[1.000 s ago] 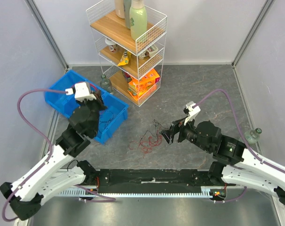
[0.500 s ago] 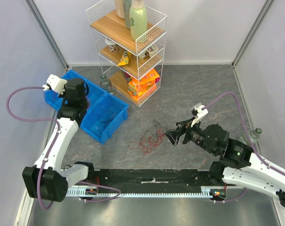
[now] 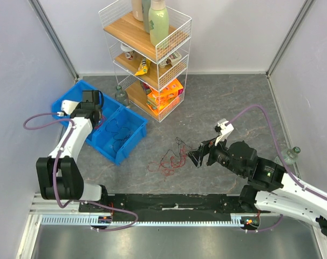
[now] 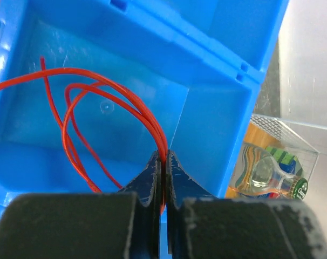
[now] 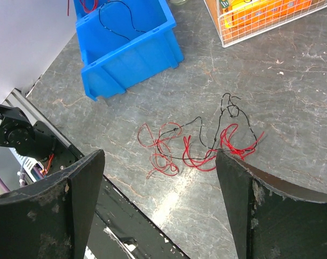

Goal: Untangle the cables

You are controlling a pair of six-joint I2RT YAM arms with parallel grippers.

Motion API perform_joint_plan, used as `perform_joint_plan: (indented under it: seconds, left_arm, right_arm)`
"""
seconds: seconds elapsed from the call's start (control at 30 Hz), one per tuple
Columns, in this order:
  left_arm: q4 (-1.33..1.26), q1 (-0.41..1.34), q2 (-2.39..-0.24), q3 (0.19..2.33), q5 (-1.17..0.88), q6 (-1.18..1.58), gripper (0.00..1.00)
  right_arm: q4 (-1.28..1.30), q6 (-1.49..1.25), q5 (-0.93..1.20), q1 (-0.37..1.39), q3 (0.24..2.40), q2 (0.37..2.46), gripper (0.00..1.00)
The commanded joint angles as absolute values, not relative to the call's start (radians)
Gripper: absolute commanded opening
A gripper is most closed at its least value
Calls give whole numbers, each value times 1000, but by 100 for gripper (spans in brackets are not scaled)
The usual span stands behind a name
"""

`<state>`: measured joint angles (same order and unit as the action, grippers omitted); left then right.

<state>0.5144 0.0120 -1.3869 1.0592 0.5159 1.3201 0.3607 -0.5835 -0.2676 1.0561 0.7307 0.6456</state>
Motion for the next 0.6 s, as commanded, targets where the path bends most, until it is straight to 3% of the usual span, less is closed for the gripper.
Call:
perform_joint_plan:
  seconds: [0.0,0.1,0.27,0.33,0.4,0.57]
  left_arm:
    - [532,2,-1391,1094,433,1445,2]
    - [499,-35,-1391,1081,371,1439,4]
    - [424,-58,-1345,1043,243,1411,73]
    - [420,-58,-1313,1040,219,1391,90]
    - [420,-57,-1272,1032,206,1365,94]
    - [316,-55,-1143,965,27,1166,93]
  right_arm:
    - [350,-595,-275,1058,726,640,91]
    - [351,-595,-272,1057,726,641,91]
    - [347,-595,-271,1057,721,653,91]
    - [345,-594,-268,1057,718,661,91]
    - [341,-592,-265,1057,713,673,91]
    - [330,-586,-258,1057,703,750,91]
